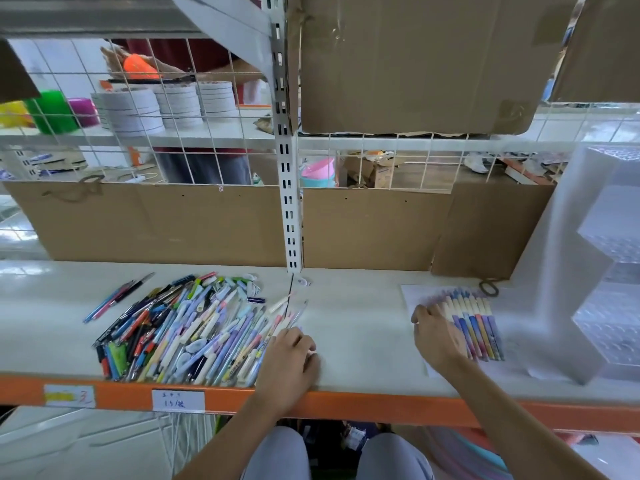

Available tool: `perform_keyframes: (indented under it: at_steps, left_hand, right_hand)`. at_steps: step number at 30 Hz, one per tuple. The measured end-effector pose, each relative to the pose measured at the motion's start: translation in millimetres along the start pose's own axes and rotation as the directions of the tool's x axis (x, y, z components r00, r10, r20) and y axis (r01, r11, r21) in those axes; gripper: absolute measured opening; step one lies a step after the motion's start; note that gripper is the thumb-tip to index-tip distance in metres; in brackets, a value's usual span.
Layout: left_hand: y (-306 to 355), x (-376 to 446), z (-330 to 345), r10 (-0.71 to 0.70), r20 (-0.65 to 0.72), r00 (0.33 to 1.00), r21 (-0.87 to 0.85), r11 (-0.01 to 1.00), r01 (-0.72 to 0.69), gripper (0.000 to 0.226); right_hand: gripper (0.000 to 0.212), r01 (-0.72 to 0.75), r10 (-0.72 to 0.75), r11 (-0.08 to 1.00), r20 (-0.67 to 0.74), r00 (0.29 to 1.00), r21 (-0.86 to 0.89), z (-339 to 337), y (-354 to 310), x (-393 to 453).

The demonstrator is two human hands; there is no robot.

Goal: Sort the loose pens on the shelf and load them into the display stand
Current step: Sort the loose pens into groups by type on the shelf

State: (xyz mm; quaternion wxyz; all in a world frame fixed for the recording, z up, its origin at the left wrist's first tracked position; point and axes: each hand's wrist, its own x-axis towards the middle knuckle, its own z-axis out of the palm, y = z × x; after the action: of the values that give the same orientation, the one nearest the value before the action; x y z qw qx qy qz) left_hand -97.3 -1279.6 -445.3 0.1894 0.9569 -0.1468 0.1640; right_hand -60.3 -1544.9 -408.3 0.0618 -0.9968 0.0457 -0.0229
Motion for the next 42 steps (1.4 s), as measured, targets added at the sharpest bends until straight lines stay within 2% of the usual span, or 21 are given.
perform_keyframes:
  at_steps: [5, 7, 9, 11, 13, 16, 18, 24, 32, 37, 42]
  left_hand:
    - [-15, -13, -15, -0.017, -0.061, 0.998, -0.011, 1.0, 0.016, 0.023]
    - [-28, -18, -25, -0.065, -0.087, 0.994, -0.029, 0.998, 0.063, 0.022]
    - [-44, -22, -38, -0.101, -0.131, 0.986, -0.015, 0.995, 0.1, 0.006]
    - [-62, -25, -51, -0.162, -0.142, 0.977, 0.013, 0.986, 0.166, 0.012]
    - [-82, -29, -61, -0.252, -0.13, 0.959, 0.052, 0.964, 0.261, 0.017]
    - [-104, -35, -71, -0.317, -0.106, 0.943, 0.092, 0.941, 0.326, 0.012]
    - [-109, -36, -75, -0.379, -0.063, 0.923, 0.111, 0.917, 0.384, 0.016]
    - [-113, -35, -72, -0.401, -0.074, 0.913, 0.115, 0.906, 0.407, 0.023]
    - [-118, -40, -63, -0.381, -0.149, 0.913, 0.003, 0.923, 0.385, 0.022]
    - [-119, -44, -64, -0.361, -0.17, 0.917, -0.065, 0.933, 0.355, 0.02]
    - [-122, -50, -64, -0.349, -0.21, 0.914, -0.119, 0.936, 0.33, 0.019]
  right_hand:
    - [0.018, 0.218, -0.229, 0.959, 0.04, 0.973, 0.182, 7, -48, -13]
    - [0.019, 0.284, -0.304, 0.93, 0.053, 0.951, 0.235, 7, -69, -17]
    - [0.02, 0.342, -0.37, 0.9, 0.06, 0.927, 0.271, 7, -91, -21]
    - [0.02, 0.39, -0.424, 0.875, 0.066, 0.903, 0.286, 8, -112, -25]
    - [0.02, 0.426, -0.466, 0.853, 0.071, 0.882, 0.3, 9, -132, -28]
    - [0.02, 0.476, -0.523, 0.817, 0.07, 0.849, 0.326, 10, -160, -31]
    - [0.02, 0.502, -0.555, 0.794, 0.072, 0.829, 0.341, 12, -177, -32]
    - [0.02, 0.536, -0.6, 0.761, 0.081, 0.796, 0.366, 22, -222, -30]
    - [0.038, 0.551, -0.606, 0.775, 0.114, 0.788, 0.311, 33, -265, -16]
    - [0.03, 0.567, -0.604, 0.797, 0.23, 0.763, 0.208, 32, -279, -7]
    - [0.021, 0.571, -0.611, 0.792, 0.291, 0.737, 0.216, 25, -280, 0]
